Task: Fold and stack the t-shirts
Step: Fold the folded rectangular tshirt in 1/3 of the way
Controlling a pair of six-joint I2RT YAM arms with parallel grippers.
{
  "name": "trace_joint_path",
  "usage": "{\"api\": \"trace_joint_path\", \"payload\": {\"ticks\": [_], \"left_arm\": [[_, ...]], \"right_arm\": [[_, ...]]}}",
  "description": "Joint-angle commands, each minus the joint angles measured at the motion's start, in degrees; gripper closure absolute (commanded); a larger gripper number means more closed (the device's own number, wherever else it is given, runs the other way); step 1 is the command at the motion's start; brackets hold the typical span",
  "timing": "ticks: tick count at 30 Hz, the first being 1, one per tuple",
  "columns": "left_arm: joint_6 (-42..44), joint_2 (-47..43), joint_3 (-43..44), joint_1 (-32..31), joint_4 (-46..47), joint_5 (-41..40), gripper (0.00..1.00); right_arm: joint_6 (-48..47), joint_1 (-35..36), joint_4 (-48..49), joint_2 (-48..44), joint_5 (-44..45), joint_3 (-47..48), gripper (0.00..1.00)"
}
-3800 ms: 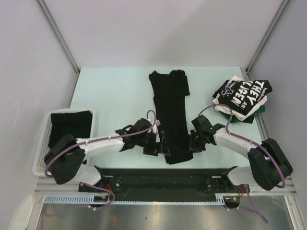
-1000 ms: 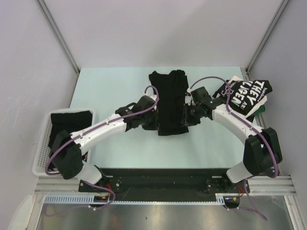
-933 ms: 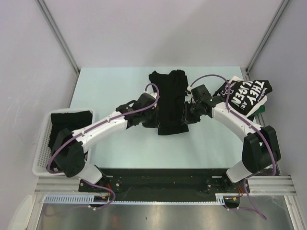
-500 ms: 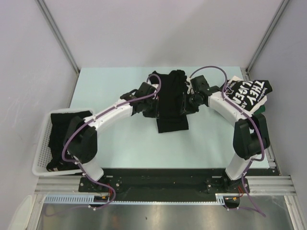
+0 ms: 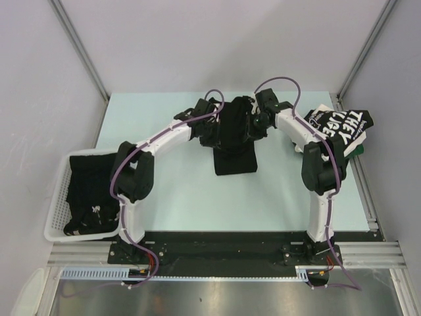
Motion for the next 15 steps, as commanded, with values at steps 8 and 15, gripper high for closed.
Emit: {"api": "trace_joint_path", "payload": {"ticks": [8, 15], "left_arm": [[1.99, 7.84, 8.26, 3.62, 0.71, 2.57, 0.92], [2.34, 8.02, 7.73, 4.33, 0.63, -1.65, 0.76]], "right_arm": [[-0.74, -2.17, -1.17, 8.57, -0.69, 7.98, 0.89], [-1.26, -2.26, -0.91, 10.6, -0.16, 9.03, 0.62]]}}
